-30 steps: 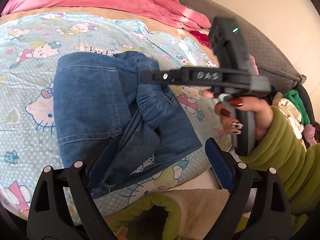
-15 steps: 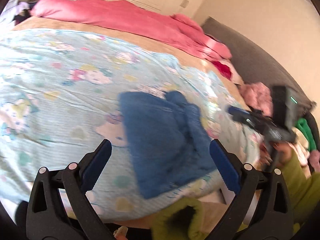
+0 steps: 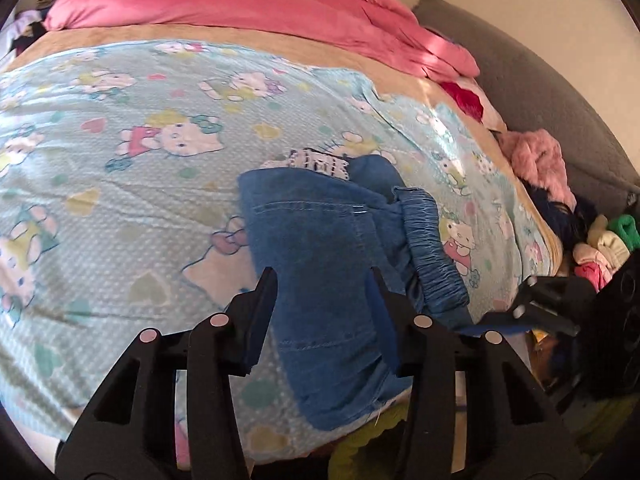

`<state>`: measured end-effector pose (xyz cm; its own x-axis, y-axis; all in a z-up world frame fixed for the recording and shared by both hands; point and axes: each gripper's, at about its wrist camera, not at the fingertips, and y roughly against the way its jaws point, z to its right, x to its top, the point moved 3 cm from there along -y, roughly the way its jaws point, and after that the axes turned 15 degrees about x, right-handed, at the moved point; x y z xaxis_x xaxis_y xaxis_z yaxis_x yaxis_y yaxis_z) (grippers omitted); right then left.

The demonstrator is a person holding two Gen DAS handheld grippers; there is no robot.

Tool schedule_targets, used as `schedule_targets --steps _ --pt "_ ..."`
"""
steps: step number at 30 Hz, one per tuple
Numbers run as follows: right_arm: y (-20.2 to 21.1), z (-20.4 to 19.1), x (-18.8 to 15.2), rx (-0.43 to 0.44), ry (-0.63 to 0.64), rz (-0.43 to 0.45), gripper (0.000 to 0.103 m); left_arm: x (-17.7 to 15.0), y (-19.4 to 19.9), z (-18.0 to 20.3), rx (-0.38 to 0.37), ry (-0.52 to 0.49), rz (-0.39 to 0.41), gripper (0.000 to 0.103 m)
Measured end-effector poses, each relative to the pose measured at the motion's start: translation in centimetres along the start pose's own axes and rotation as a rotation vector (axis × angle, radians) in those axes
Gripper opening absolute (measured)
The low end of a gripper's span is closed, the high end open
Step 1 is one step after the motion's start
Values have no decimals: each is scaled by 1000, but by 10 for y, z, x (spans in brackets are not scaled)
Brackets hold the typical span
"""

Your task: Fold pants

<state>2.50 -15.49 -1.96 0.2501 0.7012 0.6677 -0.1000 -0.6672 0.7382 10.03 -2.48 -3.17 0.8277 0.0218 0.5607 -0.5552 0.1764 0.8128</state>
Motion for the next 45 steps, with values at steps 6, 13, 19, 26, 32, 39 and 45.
schedule_targets --steps 6,13,19,26,32,39,45 --pt "-31 0 10 -26 119 -83 31 14 -28 14 11 -55 -53 38" --pt "-31 13 -11 187 15 -148 4 14 -58 13 9 -37 -96 38" --pt "-40 16 -23 203 -42 -165 4 16 -60 13 9 -34 -86 38" --pt "-37 13 -22 192 -70 -186 4 15 -57 11 1 -20 -69 38" --pt "-27 9 -18 205 -93 -195 7 16 -42 8 2 -5 -29 40" --pt "6 16 -15 156 -143 -116 23 15 -19 -1 55 7 25 52" --pt "49 60 5 51 -267 36 49 6 0 -18 103 17 64 55"
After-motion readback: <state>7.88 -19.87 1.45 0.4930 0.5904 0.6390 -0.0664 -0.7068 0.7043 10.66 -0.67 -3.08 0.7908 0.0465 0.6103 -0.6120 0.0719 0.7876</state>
